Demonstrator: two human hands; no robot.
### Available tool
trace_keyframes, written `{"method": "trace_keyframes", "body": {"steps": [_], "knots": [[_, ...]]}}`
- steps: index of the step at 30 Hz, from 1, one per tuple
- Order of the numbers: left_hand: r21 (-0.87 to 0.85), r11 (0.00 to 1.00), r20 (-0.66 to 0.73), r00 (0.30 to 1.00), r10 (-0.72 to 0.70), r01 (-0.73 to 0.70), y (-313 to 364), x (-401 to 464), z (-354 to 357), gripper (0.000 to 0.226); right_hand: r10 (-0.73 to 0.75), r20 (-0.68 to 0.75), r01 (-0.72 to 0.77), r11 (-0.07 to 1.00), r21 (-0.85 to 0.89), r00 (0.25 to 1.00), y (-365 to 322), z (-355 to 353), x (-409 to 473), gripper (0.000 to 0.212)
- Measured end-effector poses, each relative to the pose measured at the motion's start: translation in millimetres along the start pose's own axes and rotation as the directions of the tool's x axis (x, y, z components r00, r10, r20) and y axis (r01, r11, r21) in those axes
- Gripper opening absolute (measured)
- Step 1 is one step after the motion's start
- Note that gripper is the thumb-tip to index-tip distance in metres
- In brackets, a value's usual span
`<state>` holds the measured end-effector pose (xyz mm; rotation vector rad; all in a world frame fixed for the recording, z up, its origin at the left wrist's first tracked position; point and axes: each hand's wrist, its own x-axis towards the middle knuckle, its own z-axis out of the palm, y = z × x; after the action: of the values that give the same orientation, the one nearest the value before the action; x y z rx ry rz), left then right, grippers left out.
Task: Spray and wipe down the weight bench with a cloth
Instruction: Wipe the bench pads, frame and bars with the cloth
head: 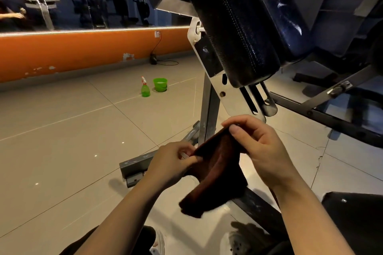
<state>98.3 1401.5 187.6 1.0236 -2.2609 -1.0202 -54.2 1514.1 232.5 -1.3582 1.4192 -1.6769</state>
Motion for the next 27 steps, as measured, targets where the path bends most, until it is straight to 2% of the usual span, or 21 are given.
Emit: {"method": "trace_keyframes", "body": {"steps": [2, 3, 5, 7, 9, 11, 13, 15, 18, 20, 23, 27], "knots": [[0.034, 0.999, 0.006, 1.000, -0.007, 0.007, -3.6, 2.0, -0.4, 0.023, -0.014, -0.067, 0.014, 1.000, 0.009, 0.998, 1.3, -5.8, 1.2, 0.014], [-0.015, 1.000, -0.009, 1.000, -0.023, 0.023, -5.3, 2.9, -0.9, 0.020, -0.010, -0.097, 0.012, 1.000, 0.021, 0.995, 2.2, -8.6, 2.0, 0.015], [-0.221, 0.972, -0.024, 0.996, -0.089, 0.081, -7.7, 3.5, -2.5, 0.012, -0.005, -0.136, 0.007, 1.000, 0.019, 0.991, 3.3, -14.9, 2.7, 0.018], [-0.369, 0.926, -0.020, 0.996, -0.088, 0.075, -10.0, 3.4, -6.4, 0.010, 0.019, -0.107, -0.024, 0.999, -0.047, 0.994, 3.4, -22.3, 0.9, 0.018], [-0.424, 0.905, -0.021, 1.000, 0.019, -0.026, -11.6, 2.2, -11.1, 0.011, 0.111, -0.005, -0.111, 0.984, -0.136, 0.994, 4.5, -28.9, -1.8, 0.016], [-0.371, 0.913, -0.011, 0.984, 0.178, -0.169, -11.3, 0.7, -16.8, 0.010, 0.221, 0.076, -0.187, 0.931, -0.314, 0.972, 9.9, -32.8, -4.3, 0.016], [-0.333, 0.903, 0.061, 0.950, 0.307, -0.270, -9.7, -3.0, -20.9, 0.012, 0.254, 0.088, -0.177, 0.846, -0.503, 0.963, 16.9, -32.3, -5.9, 0.017], [-0.351, 0.883, 0.138, 0.916, 0.377, -0.311, -7.4, -8.0, -25.3, 0.019, 0.216, 0.103, -0.119, 0.809, -0.576, 0.971, 20.3, -28.7, -5.7, 0.018], [-0.399, 0.865, 0.196, 0.893, 0.404, -0.304, -2.3, -16.1, -31.7, 0.014, 0.104, 0.200, 0.013, 0.861, -0.508, 0.974, 23.7, -26.5, -2.5, 0.011], [-0.425, 0.857, 0.238, 0.878, 0.415, -0.290, 0.4, -21.4, -34.4, 0.014, 0.081, 0.255, 0.036, 0.905, -0.423, 0.964, 24.5, -25.8, 0.2, 0.005], [-0.483, 0.843, 0.311, 0.854, 0.418, -0.237, 3.9, -28.6, -35.2, 0.009, 0.163, 0.349, -0.075, 0.965, -0.252, 0.923, 24.5, -22.9, 5.5, 0.011], [-0.572, 0.795, 0.346, 0.819, 0.458, -0.203, 7.6, -35.5, -36.6, 0.010, 0.242, 0.568, -0.218, 0.970, -0.112, 0.786, 21.9, -18.5, 4.2, 0.005]]}}
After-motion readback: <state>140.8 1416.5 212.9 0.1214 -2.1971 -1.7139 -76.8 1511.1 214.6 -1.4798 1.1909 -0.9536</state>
